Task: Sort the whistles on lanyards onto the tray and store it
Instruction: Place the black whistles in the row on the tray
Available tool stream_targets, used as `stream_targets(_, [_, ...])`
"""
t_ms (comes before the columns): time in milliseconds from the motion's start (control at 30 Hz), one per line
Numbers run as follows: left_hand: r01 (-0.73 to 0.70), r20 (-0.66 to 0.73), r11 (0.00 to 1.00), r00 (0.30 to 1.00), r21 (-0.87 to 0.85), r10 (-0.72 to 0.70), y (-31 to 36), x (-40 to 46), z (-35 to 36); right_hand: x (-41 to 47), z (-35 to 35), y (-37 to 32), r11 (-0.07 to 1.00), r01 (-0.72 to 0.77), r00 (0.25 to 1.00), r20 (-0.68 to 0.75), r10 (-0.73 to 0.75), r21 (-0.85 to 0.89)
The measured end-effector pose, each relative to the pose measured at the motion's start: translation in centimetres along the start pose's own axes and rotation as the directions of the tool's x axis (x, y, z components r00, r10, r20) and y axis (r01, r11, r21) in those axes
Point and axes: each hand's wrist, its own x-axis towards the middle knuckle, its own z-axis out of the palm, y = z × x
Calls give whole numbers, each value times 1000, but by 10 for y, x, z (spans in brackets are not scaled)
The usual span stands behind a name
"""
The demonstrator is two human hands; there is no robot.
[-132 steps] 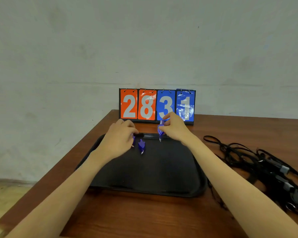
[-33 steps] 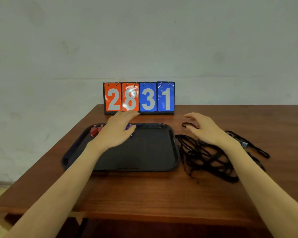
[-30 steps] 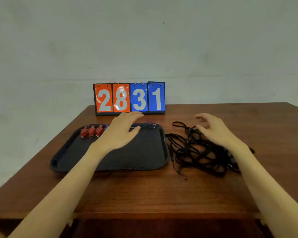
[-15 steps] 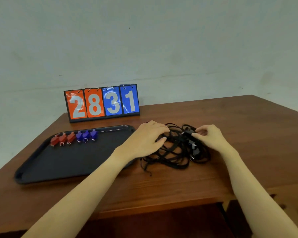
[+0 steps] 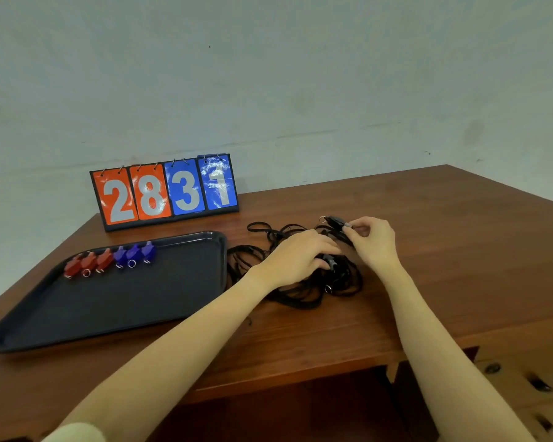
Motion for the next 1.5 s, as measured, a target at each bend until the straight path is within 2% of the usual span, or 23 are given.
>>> stream_targets(167, [-48, -21, 998, 999, -51, 47, 4, 7, 1, 3, 1, 2, 997, -41, 999, -31, 43, 70])
stream_targets(233, [2, -83, 987, 996, -159, -15, 5, 7, 0, 4, 0, 3, 995, -49, 998, -32, 52, 88])
stream_targets(300, [99, -156, 927, 974, -363, -165, 7, 4, -5, 4, -1, 4, 994, -51, 998, -24, 54, 100])
stream_targets(367, [177, -185, 764, 914, -621, -362, 8, 0, -13, 3, 0, 4, 993, -51, 999, -9, 52, 104])
stream_targets(433, [212, -110, 494, 832, -843, -544, 8, -7, -24, 3, 1, 3, 992, -54, 999, 9, 53, 113])
stream_targets(500, [204, 21, 232, 793, -951, -608, 4, -17, -34, -1, 2, 0, 986, -66, 997, 38, 60, 153])
stream_targets(533, [201, 66, 156, 789, -967, -610, 2, -24, -40, -3, 4, -3, 980, -73, 996, 60, 63, 185])
stream_targets(600, [195, 108, 82, 793, -977, -600, -2, -37, -51, -8, 6, -11, 969, -61, 995, 89, 41, 241])
stream_targets(700, [184, 78, 109, 780, -977, -621, -12, -62, -65, -13, 12, -30, 965, 9, 994, 107, -38, 261])
stream_targets(767, [229, 25, 214, 736, -949, -677, -25, -81, -72, -14, 19, -48, 968, 64, 987, 129, -98, 244])
stream_targets(867, [406, -117, 426, 599, -809, -792, -54, -113, -79, -15, 37, -78, 964, 113, 973, 169, -156, 239])
stream_targets(967, [532, -207, 466, 474, -707, -856, -79, -149, -82, -19, 63, -105, 955, 158, 960, 188, -208, 249])
stream_targets(1033, [600, -208, 451, 431, -660, -878, -93, -173, -80, -23, 82, -118, 947, 175, 950, 207, -234, 268])
stream_targets(1167, [748, -186, 475, 442, -463, -877, -113, -202, -79, -27, 119, -139, 932, 84, 954, 241, -177, 353])
stream_targets(1400, [790, -175, 549, 521, -274, -836, -134, -203, -80, -23, 163, -172, 923, 22, 950, 279, -139, 384])
stream_targets(1500, [803, -138, 557, 540, -212, -830, -144, -190, -79, -17, 178, -174, 930, -24, 964, 255, -75, 368])
